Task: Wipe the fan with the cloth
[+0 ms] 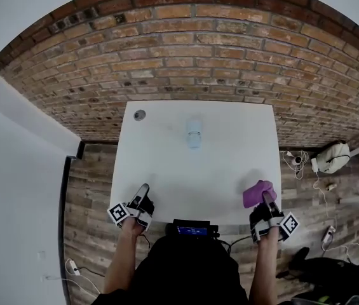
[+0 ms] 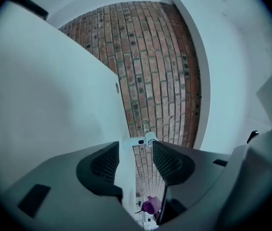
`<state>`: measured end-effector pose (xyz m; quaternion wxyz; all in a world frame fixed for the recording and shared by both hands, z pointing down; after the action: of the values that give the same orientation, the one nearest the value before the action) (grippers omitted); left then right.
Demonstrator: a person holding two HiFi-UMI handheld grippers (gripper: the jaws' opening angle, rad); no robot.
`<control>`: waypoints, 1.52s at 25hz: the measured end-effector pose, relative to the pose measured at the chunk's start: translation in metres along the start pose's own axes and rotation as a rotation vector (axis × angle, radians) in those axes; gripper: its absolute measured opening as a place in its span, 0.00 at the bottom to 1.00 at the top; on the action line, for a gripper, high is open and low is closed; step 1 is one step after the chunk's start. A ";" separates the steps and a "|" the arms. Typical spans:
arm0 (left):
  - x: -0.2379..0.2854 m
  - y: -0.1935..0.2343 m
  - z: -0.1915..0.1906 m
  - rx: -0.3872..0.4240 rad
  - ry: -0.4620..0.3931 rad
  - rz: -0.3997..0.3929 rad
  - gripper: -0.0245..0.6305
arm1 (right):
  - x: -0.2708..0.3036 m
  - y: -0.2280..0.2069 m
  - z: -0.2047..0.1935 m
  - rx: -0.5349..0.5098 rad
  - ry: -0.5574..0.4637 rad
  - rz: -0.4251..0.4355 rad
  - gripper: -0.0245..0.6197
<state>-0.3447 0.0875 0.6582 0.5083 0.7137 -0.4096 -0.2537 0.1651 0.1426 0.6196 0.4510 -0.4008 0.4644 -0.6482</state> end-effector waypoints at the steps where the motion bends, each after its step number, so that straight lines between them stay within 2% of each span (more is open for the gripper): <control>1: 0.000 0.005 0.003 -0.030 0.004 -0.004 0.38 | -0.003 0.001 -0.003 0.002 -0.018 0.009 0.11; 3: -0.001 0.014 0.010 -0.075 0.012 -0.010 0.31 | -0.008 0.003 -0.014 0.006 -0.049 0.025 0.11; 8: -0.009 0.037 0.022 -0.111 0.024 -0.009 0.16 | -0.018 0.005 -0.054 -0.047 -0.053 0.036 0.11; 9: -0.012 0.042 0.023 -0.121 0.027 -0.013 0.08 | -0.021 0.002 -0.061 -0.051 -0.054 0.030 0.11; 10: -0.014 0.046 0.024 -0.129 0.029 -0.021 0.04 | -0.024 0.000 -0.066 -0.053 -0.058 0.026 0.11; 18: -0.024 0.026 0.027 -0.146 0.073 -0.178 0.04 | -0.053 -0.017 -0.102 -0.008 -0.092 0.034 0.11; 21: -0.029 0.008 0.019 -0.157 0.103 -0.251 0.04 | -0.049 -0.031 -0.121 0.012 -0.070 0.021 0.11; 26: -0.037 -0.015 0.002 -0.149 0.156 -0.320 0.04 | -0.034 -0.035 -0.149 0.019 -0.006 0.017 0.11; 28: -0.039 -0.039 0.000 -0.118 0.182 -0.414 0.04 | -0.028 -0.029 -0.157 0.000 0.030 0.033 0.11; 30: -0.039 -0.066 -0.001 -0.033 0.227 -0.502 0.04 | -0.019 -0.025 -0.162 -0.049 0.077 0.037 0.11; 31: -0.038 -0.075 -0.002 0.018 0.252 -0.517 0.05 | -0.013 -0.027 -0.164 -0.086 0.110 0.024 0.11; 33: -0.035 -0.080 -0.006 0.080 0.294 -0.494 0.06 | 0.005 -0.040 -0.165 -0.137 0.183 -0.027 0.11; 35: -0.033 -0.083 -0.010 0.079 0.307 -0.463 0.08 | 0.027 -0.049 -0.164 -0.124 0.229 -0.051 0.11; 38: -0.036 -0.090 -0.014 0.073 0.296 -0.448 0.08 | 0.046 -0.038 -0.170 -0.091 0.254 0.005 0.11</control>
<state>-0.3238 0.1388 0.5768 0.4679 0.8337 -0.1715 -0.2381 -0.0149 0.1454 0.6187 0.3716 -0.3345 0.5476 -0.6709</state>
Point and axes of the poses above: the fingertips, and each gripper's own axes: x forward along the fingers, y to its left, z out of its top, the point moved 3 cm from there along -x, backward along the fingers, and after that the axes turned 13 degrees about x, right-handed, at the moved point
